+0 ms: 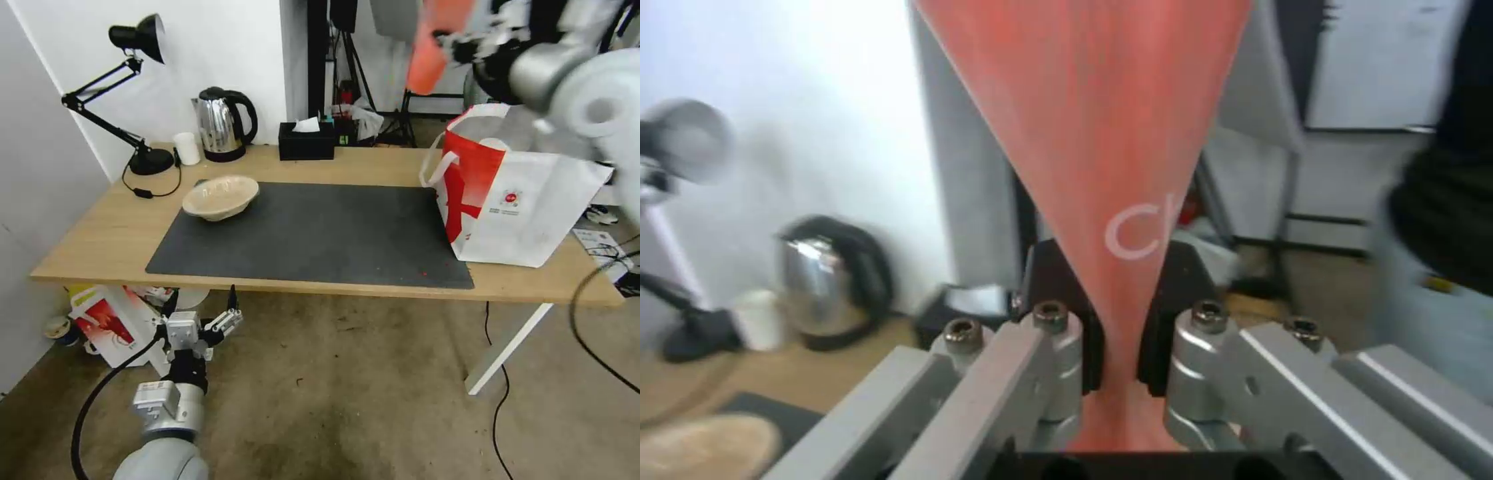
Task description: Pick up the trash from the table and place it into the takeout bag.
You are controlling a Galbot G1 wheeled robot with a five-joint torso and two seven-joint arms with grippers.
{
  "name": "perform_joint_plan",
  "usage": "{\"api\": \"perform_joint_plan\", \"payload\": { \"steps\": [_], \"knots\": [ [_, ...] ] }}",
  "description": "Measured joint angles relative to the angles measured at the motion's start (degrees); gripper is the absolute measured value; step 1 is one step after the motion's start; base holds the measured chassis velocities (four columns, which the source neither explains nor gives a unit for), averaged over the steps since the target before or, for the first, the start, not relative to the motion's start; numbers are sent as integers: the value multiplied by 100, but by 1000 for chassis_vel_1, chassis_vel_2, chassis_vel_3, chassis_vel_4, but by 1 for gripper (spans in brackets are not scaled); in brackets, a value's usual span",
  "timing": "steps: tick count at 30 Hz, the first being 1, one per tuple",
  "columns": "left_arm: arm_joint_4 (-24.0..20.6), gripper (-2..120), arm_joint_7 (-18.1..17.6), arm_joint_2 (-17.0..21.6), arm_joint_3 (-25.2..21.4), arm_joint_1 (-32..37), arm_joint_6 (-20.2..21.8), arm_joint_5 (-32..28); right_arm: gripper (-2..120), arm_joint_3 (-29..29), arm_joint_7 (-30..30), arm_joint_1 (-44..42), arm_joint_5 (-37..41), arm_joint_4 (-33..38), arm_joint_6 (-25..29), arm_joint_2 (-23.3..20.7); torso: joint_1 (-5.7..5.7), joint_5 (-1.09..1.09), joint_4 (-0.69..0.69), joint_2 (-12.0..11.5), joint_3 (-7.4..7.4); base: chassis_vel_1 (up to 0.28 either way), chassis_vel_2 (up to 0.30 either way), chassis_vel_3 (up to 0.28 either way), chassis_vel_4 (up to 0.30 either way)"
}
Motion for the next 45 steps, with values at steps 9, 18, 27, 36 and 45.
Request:
{"api": "perform_joint_plan", "payload": {
  "steps": [9,18,27,36,45],
  "knots": [
    [-34,100,-2,94,20,6,1,-36,4,367,-151,-410,-40,-124,-35,-682,0,0,3,0,0,0,0,0,0],
    [-52,100,-2,116,58,7,-7,-40,4,654,-320,-828,-219,-480,-39,-947,1,0,2,0,0,0,0,0,0],
    [-72,100,-1,96,63,39,-13,-35,4,921,-519,-1366,-612,-853,43,-884,0,-1,3,0,0,0,0,0,0],
    [-122,100,10,50,70,78,-18,-10,4,1040,-681,-1782,-1095,-1096,219,-733,1,-1,2,0,0,0,0,0,0],
    [-132,100,13,48,41,111,-37,-9,4,1184,-1140,-2330,-2285,-1426,687,-509,1,-1,3,0,1,0,0,0,0]
  ]
}}
